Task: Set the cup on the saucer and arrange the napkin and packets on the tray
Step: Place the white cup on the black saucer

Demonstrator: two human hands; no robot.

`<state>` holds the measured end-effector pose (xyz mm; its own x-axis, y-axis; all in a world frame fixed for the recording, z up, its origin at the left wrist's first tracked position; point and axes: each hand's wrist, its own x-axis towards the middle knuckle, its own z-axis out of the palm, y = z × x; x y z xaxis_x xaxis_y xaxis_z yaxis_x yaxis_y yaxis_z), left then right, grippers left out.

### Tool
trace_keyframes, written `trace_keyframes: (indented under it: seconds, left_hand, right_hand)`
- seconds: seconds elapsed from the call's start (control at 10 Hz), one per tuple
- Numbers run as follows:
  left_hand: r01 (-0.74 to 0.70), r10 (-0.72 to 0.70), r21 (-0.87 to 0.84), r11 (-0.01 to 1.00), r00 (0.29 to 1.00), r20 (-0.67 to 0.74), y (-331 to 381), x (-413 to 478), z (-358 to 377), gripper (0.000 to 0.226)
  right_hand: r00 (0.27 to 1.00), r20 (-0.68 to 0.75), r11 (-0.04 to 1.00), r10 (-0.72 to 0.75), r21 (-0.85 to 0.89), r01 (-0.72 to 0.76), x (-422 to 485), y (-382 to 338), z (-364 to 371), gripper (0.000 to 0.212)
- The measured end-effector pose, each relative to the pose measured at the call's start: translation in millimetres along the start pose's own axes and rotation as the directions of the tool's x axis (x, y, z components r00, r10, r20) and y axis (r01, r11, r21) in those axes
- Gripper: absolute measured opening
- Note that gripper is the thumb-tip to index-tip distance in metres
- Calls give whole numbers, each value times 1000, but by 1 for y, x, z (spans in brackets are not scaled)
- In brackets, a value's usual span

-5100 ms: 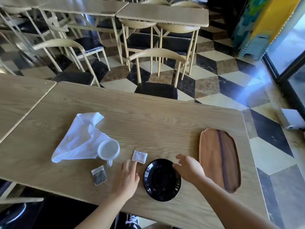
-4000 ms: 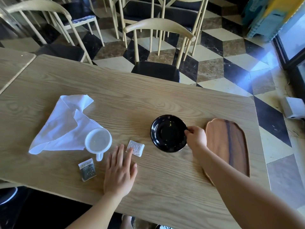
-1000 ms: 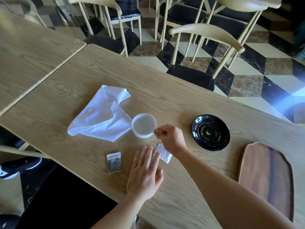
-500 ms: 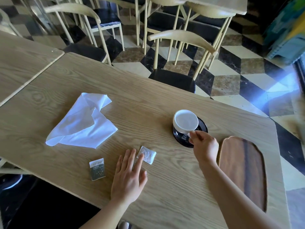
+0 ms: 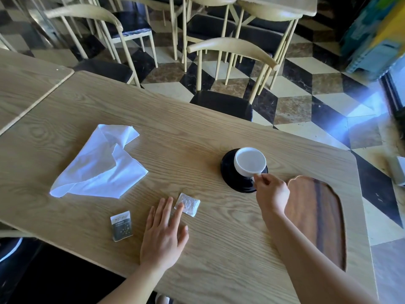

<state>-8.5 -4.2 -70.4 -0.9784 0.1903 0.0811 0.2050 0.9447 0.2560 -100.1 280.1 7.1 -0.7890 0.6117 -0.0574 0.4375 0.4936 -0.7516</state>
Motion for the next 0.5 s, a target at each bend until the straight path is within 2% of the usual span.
trace_keyframes:
  seconds: [0.2, 0.3, 0.5]
  left_hand:
    - [0, 0, 0, 1000, 1000, 4, 0, 1, 0, 57]
    - [-3, 3, -6, 1000, 1000, -6, -1, 0, -1, 57]
    - [-3, 3, -11, 1000, 1000, -2, 0, 0, -1, 57]
  right_hand:
    - [999, -18, 999, 33, -42, -34, -6, -6, 6, 44]
    - [994, -12, 994, 110, 13, -110, -15, -6, 11, 41]
    - [988, 3, 985, 153, 76, -153, -20, -5, 16, 31]
